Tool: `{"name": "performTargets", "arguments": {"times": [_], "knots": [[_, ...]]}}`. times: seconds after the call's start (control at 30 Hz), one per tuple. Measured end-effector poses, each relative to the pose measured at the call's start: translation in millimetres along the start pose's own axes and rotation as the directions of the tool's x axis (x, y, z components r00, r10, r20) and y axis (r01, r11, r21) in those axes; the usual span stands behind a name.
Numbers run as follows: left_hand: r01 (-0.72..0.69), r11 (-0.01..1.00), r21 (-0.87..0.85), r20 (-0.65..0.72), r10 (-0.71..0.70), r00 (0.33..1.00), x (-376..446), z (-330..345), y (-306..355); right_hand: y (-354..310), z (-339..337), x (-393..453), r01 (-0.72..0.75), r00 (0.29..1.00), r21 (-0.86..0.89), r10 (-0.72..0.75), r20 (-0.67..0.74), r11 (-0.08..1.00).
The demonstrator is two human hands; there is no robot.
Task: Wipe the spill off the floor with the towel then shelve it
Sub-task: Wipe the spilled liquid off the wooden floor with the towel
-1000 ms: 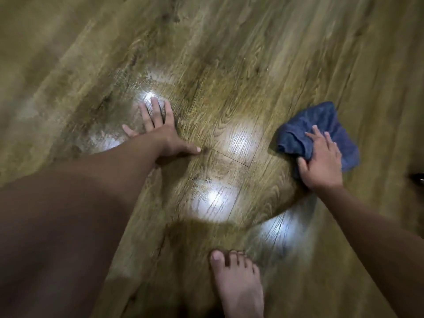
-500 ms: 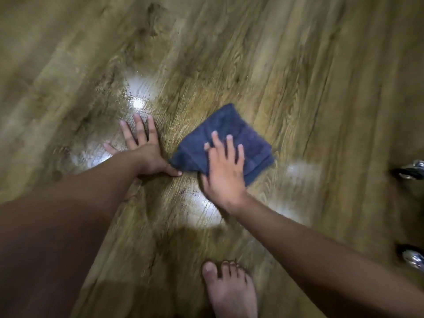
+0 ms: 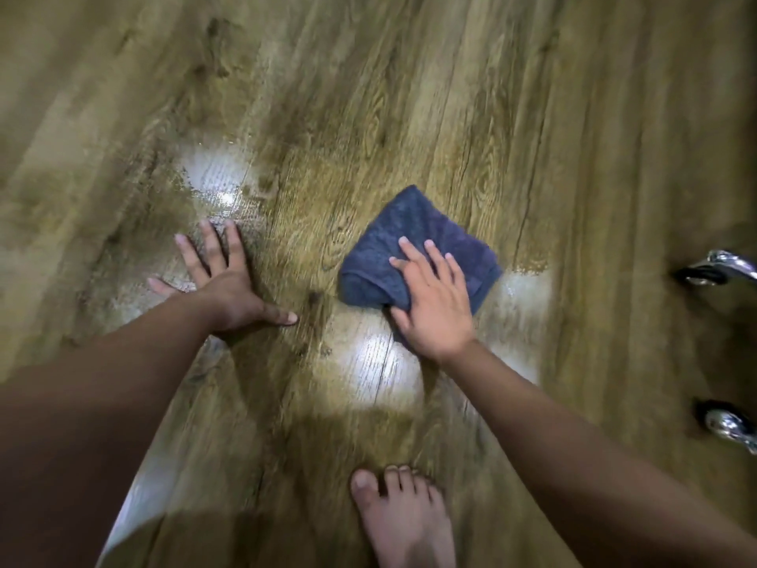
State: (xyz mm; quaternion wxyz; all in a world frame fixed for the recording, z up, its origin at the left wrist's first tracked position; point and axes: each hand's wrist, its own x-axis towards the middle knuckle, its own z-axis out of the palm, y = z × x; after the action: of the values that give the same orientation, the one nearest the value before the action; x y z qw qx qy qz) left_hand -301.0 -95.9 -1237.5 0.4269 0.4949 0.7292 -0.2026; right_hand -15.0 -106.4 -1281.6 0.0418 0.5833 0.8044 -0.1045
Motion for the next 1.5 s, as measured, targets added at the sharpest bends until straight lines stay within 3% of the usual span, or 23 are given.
{"name": "performTargets", "arguments": {"times": [0.2,0.37,0.47,0.53,0.6,0.7,0.77,0.83,0.97,1.13,1.23,1.37,1.5], "knots": [[-0.013,1.000,-0.016,0.009,0.013,1.000,-1.3,-0.6,-1.0,57.3,-13.9,36.7,-0.305,0.943,0.112,0.316,-0.101,0.946],[-0.028,0.999,-0.038,0.019,0.029,0.999,2.1,-1.2,-2.7,60.1,-23.0,107.3,-0.584,0.790,0.197,0.607,-0.086,0.787],[-0.037,0.998,-0.058,0.024,0.039,0.999,4.4,-1.5,-3.8,39.1,-28.2,140.7,-0.668,0.712,0.248,0.700,-0.062,0.702],[-0.032,0.997,-0.066,0.023,0.033,0.999,6.6,-1.1,-4.3,22.0,-28.2,147.7,-0.652,0.726,0.240,0.684,-0.075,0.719],[-0.028,0.997,-0.067,0.019,0.029,0.999,7.9,-0.5,-3.8,3.0,-26.1,143.3,-0.562,0.802,0.216,0.590,-0.093,0.798],[-0.028,0.997,-0.073,0.012,0.029,1.000,8.4,0.5,-4.1,-35.7,-17.5,117.7,-0.309,0.942,0.126,0.321,-0.092,0.943],[-0.028,0.997,-0.073,0.006,0.029,1.000,8.9,1.5,-4.2,-63.0,-11.0,89.3,-0.123,0.989,0.071,0.128,-0.071,0.990],[-0.021,0.997,-0.069,-0.004,0.021,1.000,9.0,1.9,-3.6,-80.3,-3.2,55.5,0.024,0.999,0.049,-0.022,-0.032,0.998],[-0.002,0.999,-0.048,-0.020,0.001,1.000,10.1,3.6,-3.0,-74.1,13.0,-4.8,0.186,0.982,-0.022,-0.186,0.020,0.982],[-0.020,0.999,-0.027,0.011,0.021,1.000,10.3,1.1,-6.1,-12.8,11.9,-29.5,0.451,0.892,-0.157,-0.445,0.075,0.879],[-0.022,0.999,-0.044,0.021,0.023,1.000,10.2,-0.3,-7.5,27.2,-3.6,-12.2,0.437,0.900,-0.152,-0.428,0.087,0.887],[-0.021,0.997,-0.080,-0.009,0.020,1.000,11.8,2.2,-7.7,81.6,-19.5,25.7,0.115,0.992,-0.048,-0.112,0.057,0.992],[-0.046,0.991,-0.125,-0.062,0.038,0.997,13.3,6.2,-7.1,117.6,-37.0,71.7,-0.156,0.988,0.022,0.156,-0.007,0.987]]}}
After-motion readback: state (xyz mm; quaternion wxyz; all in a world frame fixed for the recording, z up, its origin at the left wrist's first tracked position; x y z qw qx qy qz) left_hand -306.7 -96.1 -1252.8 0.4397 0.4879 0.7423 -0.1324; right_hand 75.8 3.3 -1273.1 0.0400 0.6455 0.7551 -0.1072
